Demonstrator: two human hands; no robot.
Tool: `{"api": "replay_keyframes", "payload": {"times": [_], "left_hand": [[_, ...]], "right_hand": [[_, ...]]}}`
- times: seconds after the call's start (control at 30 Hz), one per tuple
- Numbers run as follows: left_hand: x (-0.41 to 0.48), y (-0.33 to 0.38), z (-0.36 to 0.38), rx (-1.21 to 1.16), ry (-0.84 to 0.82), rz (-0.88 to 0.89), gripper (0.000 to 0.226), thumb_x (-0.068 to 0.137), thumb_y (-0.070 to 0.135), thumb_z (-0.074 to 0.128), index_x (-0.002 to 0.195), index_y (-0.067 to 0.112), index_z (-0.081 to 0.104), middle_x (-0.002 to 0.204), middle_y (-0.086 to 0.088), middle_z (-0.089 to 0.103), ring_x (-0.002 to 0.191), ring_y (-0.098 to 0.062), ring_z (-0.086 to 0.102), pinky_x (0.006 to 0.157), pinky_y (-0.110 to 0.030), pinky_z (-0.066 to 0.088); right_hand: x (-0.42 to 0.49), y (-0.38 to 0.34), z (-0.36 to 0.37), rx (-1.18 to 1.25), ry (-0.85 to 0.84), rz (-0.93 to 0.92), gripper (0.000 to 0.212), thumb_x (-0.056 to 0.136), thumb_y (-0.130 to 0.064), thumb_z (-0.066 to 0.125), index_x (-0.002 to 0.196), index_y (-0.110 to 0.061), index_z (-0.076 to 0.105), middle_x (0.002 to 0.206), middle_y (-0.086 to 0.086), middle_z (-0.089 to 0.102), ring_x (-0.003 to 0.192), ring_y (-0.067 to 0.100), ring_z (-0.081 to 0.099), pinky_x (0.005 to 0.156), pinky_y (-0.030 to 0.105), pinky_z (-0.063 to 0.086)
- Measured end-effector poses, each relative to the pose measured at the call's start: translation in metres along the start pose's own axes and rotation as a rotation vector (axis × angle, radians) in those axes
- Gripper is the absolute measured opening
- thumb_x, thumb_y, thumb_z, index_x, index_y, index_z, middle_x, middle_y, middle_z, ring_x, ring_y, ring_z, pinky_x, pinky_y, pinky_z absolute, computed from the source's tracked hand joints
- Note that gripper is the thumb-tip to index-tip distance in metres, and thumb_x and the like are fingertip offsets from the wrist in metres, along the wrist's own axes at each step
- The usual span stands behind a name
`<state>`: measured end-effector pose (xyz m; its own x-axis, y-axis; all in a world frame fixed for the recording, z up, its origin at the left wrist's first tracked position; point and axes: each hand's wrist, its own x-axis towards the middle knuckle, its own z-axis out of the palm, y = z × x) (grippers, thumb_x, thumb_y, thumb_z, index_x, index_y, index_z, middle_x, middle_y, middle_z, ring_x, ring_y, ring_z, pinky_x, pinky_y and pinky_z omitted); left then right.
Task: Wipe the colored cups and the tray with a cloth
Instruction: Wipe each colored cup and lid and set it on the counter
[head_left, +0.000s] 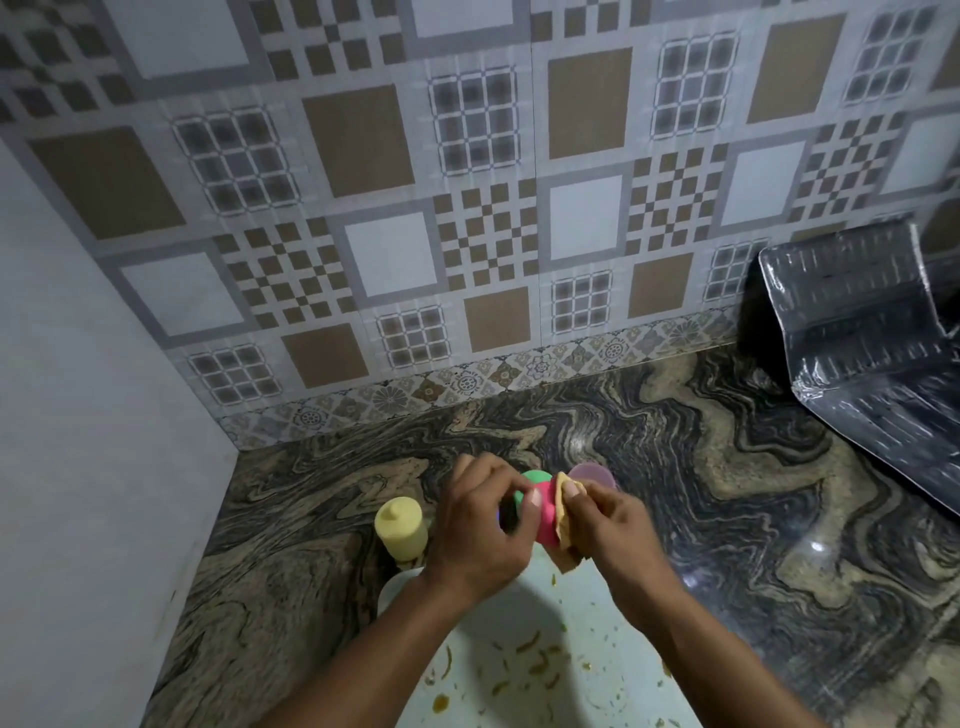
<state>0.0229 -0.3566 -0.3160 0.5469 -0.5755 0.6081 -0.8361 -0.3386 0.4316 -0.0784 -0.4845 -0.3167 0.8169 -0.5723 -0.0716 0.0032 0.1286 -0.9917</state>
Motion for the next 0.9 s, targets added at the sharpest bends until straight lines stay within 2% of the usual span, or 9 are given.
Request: {"api": "replay_keyframes", "payload": {"times": [0.07,0.17,0.27,0.33,0.4,0.57,0.7,0.77,0.9], "left_hand": [[0.013,-0.006,-0.005,-0.121,0.001,-0.205,0.022,0.090,0.038,0.054,0.081,0.022,0.066,0.083,0.007,0.065,0.082,-0.017,0.058,0.075,-0.038,0.050],[0.042,-0.015,-0.012,-0.427,-0.329,-0.553,0.021,0.090,0.037,0.062,0.079,0.021,0.071,0.074,0.004,0.073,0.074,-0.021,0.068,0.080,-0.047,0.058],[0.056,-0.013,-0.019,-0.481,-0.633,-0.561,0.019,0.095,0.021,0.069,0.088,0.004,0.073,0.078,-0.006,0.071,0.071,-0.017,0.060,0.070,-0.032,0.052],[0.059,-0.010,-0.023,-0.507,-0.726,-0.578,0.023,0.095,0.023,0.069,0.096,0.000,0.073,0.084,-0.009,0.071,0.071,-0.013,0.061,0.060,-0.021,0.047],[0.060,-0.011,-0.028,-0.593,-0.791,-0.627,0.022,0.094,0.023,0.070,0.099,0.002,0.071,0.084,-0.009,0.071,0.070,-0.011,0.064,0.058,-0.018,0.047],[0.058,-0.002,-0.020,-0.825,-0.821,-0.766,0.011,0.093,0.015,0.068,0.093,0.004,0.066,0.075,-0.006,0.068,0.062,-0.013,0.064,0.059,-0.021,0.051],[0.055,0.006,-0.011,-0.945,-0.879,-0.828,0.036,0.089,0.017,0.074,0.116,-0.003,0.063,0.087,-0.013,0.066,0.069,-0.016,0.063,0.068,-0.028,0.050],[0.055,0.010,-0.007,-1.031,-0.893,-0.832,0.035,0.085,0.014,0.074,0.116,0.005,0.060,0.088,-0.010,0.066,0.071,-0.015,0.063,0.066,-0.026,0.053],[0.054,0.014,-0.001,-1.228,-0.796,-0.794,0.036,0.082,0.008,0.069,0.114,0.011,0.052,0.091,-0.010,0.068,0.079,-0.022,0.066,0.065,-0.030,0.058]], "right_hand": [[0.003,-0.004,-0.004,-0.055,-0.042,-0.012,0.012,0.099,-0.019,0.060,0.099,-0.011,0.068,0.075,0.000,0.071,0.067,0.013,0.064,0.059,0.028,0.050],[0.007,-0.011,-0.010,-0.070,-0.149,-0.009,0.018,0.097,-0.020,0.063,0.104,-0.003,0.058,0.078,0.009,0.065,0.066,0.012,0.061,0.059,0.029,0.048],[0.009,-0.021,-0.016,-0.145,-0.268,-0.024,0.020,0.098,-0.018,0.061,0.102,0.001,0.057,0.076,0.006,0.065,0.065,0.008,0.058,0.058,0.021,0.045],[0.010,-0.025,-0.023,-0.175,-0.310,-0.011,0.019,0.098,-0.021,0.062,0.101,-0.003,0.058,0.078,0.004,0.067,0.069,0.009,0.059,0.061,0.023,0.046],[0.012,-0.026,-0.028,-0.178,-0.346,0.000,0.021,0.098,-0.024,0.062,0.103,-0.004,0.058,0.082,0.007,0.068,0.074,0.013,0.060,0.064,0.026,0.046],[0.015,-0.027,-0.038,-0.060,-0.364,0.013,0.027,0.094,-0.026,0.066,0.103,-0.001,0.058,0.083,0.012,0.065,0.075,0.023,0.054,0.063,0.031,0.040],[0.015,-0.022,-0.048,0.004,-0.343,0.014,0.024,0.085,-0.035,0.073,0.091,-0.014,0.064,0.095,0.020,0.064,0.079,0.027,0.054,0.065,0.038,0.040],[0.014,-0.021,-0.053,0.049,-0.351,0.036,0.025,0.083,-0.035,0.076,0.090,-0.014,0.064,0.095,0.024,0.060,0.074,0.028,0.050,0.058,0.034,0.040],[0.010,-0.016,-0.057,0.260,-0.341,0.077,0.024,0.086,-0.020,0.073,0.097,-0.004,0.058,0.091,0.027,0.057,0.059,0.027,0.051,0.044,0.031,0.045]]}}
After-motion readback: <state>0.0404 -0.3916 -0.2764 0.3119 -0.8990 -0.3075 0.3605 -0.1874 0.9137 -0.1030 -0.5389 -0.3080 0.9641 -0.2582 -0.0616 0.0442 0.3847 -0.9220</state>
